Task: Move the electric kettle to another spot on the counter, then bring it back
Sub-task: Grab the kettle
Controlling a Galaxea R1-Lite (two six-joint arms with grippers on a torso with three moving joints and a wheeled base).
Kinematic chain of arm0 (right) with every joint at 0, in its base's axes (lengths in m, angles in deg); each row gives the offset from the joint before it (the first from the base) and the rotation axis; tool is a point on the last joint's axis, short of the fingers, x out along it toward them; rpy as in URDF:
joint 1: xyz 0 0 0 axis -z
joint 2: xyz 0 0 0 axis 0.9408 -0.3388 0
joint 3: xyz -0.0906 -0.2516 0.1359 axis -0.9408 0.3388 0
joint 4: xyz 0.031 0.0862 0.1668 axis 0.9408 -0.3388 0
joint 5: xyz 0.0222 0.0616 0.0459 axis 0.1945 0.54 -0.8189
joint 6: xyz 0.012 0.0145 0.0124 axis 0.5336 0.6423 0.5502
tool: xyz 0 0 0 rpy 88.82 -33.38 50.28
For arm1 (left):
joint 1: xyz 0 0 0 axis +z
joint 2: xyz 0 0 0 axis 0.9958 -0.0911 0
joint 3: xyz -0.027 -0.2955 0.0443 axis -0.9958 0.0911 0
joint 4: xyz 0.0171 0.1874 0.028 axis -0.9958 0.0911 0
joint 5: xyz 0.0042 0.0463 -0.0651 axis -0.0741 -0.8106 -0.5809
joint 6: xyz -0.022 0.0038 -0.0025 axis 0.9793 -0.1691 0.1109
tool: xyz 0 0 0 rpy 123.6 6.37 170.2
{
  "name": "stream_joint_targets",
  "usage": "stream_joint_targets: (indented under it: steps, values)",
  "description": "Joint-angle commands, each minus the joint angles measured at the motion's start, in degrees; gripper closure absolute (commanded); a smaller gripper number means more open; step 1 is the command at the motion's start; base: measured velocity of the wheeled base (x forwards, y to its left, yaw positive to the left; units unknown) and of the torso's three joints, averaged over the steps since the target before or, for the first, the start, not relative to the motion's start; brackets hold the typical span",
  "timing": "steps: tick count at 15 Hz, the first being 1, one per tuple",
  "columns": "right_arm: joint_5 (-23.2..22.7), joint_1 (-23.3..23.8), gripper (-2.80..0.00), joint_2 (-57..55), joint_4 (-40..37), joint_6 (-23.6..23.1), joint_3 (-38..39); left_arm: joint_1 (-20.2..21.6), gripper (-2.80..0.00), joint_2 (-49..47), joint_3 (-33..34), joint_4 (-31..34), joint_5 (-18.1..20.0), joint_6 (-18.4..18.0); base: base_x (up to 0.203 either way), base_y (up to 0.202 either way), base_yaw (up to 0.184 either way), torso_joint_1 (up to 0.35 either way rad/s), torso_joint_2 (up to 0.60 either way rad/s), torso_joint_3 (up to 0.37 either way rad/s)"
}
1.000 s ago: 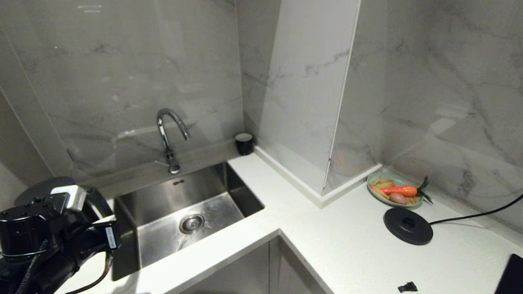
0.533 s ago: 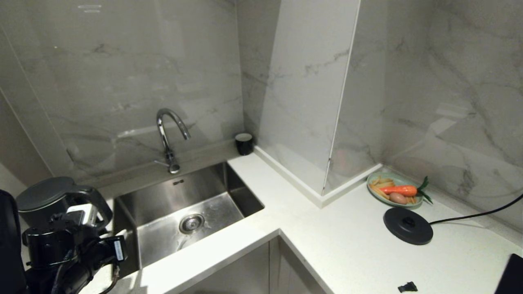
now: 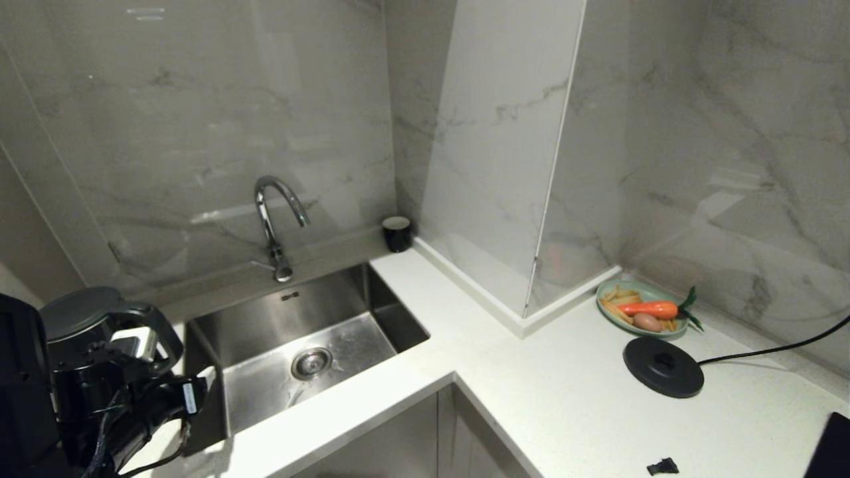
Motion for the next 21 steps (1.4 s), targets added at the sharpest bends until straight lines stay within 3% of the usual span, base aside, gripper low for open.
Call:
stream_joint_targets:
  steps: [1, 6, 21]
  values:
    - [0.0, 0.0, 0.0, -0.1, 0.0, 0.0, 0.0, 2.0, -2.8, -2.3, -3.3, -0.5, 0.1, -1.6, 0.0, 0.0, 0.0, 0.0, 0.0, 0.0]
    - [0.0, 0.0, 0.0, -0.1, 0.0, 0.0, 0.0, 3.3, -2.8, -5.1, -8.0, -0.5, 0.3, -3.7, 0.0, 0.0, 0.0, 0.0, 0.0, 0.0]
    - [0.0, 0.0, 0.0, 0.0, 0.0, 0.0, 0.0, 5.5, -2.8, -9.8, -16.3, -0.5, 0.6, -3.8, 0.0, 0.0, 0.0, 0.0, 0.0, 0.0]
